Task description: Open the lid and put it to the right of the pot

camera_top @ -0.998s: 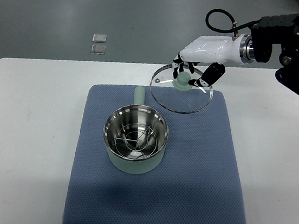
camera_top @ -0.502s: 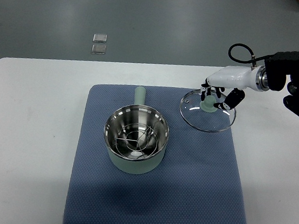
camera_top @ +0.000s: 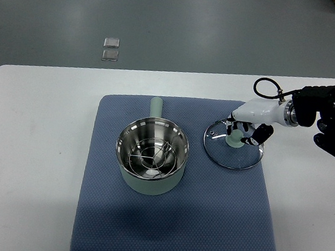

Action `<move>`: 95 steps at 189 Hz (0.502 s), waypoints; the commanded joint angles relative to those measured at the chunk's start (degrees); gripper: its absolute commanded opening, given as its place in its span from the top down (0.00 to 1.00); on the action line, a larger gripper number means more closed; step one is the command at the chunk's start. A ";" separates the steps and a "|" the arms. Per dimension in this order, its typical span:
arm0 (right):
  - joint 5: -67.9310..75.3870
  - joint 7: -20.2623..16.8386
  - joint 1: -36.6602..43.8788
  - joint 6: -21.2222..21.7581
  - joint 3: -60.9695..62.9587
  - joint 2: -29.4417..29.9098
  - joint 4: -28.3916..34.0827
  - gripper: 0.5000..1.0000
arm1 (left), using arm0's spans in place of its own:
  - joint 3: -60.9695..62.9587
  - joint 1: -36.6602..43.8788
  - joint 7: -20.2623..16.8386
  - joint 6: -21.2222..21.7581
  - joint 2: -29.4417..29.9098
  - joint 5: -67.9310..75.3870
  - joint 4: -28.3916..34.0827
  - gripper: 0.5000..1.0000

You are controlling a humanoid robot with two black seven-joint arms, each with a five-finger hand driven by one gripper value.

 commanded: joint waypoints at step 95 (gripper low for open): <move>0.88 1.77 0.81 0.90 1.04 -2.52 1.09 0.18 | 0.00 -0.01 -0.08 0.00 0.00 0.00 0.00 0.00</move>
